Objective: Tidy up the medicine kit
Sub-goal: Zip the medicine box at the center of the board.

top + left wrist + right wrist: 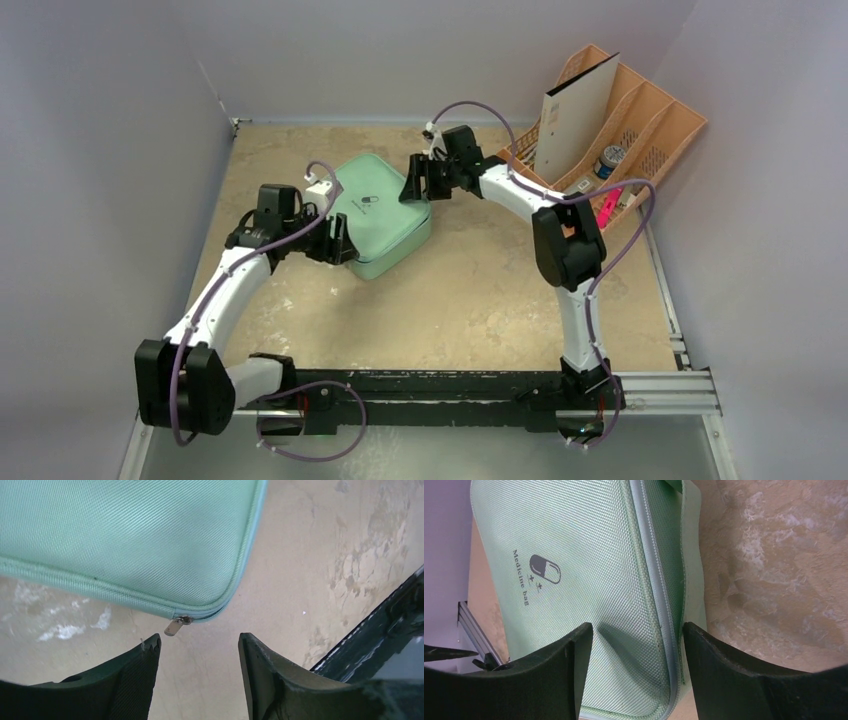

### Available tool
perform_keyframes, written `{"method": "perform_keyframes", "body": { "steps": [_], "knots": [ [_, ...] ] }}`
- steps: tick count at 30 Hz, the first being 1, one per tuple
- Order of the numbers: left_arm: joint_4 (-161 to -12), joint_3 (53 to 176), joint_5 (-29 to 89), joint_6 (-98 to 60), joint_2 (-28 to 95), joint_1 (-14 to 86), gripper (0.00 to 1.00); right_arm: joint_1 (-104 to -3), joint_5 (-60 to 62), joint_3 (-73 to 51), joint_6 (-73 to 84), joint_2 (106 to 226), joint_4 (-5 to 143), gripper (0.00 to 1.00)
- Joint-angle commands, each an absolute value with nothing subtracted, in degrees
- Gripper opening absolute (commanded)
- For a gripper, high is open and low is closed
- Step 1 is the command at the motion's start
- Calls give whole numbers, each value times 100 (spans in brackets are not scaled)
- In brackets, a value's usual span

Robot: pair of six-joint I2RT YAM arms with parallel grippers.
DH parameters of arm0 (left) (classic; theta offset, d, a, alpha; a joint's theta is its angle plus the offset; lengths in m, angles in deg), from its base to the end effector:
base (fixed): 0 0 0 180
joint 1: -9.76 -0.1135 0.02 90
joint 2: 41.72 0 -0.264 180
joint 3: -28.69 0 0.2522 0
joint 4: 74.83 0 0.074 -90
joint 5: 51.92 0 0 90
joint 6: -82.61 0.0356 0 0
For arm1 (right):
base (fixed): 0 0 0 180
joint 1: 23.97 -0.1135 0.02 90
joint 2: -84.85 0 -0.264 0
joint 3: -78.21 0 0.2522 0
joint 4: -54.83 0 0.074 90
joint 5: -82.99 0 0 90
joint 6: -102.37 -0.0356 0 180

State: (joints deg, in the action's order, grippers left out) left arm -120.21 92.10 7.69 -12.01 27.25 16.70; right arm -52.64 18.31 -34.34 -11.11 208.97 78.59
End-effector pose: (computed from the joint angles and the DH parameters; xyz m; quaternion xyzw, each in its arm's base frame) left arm 0.2383 -0.0471 0.2542 0.1060 0.9076 -0.2783 0.2961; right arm 0.4330 0.2541 0.2201 -0.1398 0.8613 0.3718 0.3169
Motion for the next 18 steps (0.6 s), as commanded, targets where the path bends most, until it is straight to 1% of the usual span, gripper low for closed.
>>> {"method": "perform_keyframes", "body": {
  "steps": [1, 8, 18],
  "knots": [
    [-11656, 9125, 279, 318, 2474, 1715, 57, -5242, 2037, -3302, -1296, 20411, 7534, 69],
    [-11797, 9128, 328, 1134, 2780, 1715, 57, -5241, 2001, -3200, -1252, 20303, 7486, 70],
    [-11443, 8762, 55, 1160, 3199, 1715, 56, -5218, 1999, -3099, -1222, 20227, 7441, 71]
  ]
}}
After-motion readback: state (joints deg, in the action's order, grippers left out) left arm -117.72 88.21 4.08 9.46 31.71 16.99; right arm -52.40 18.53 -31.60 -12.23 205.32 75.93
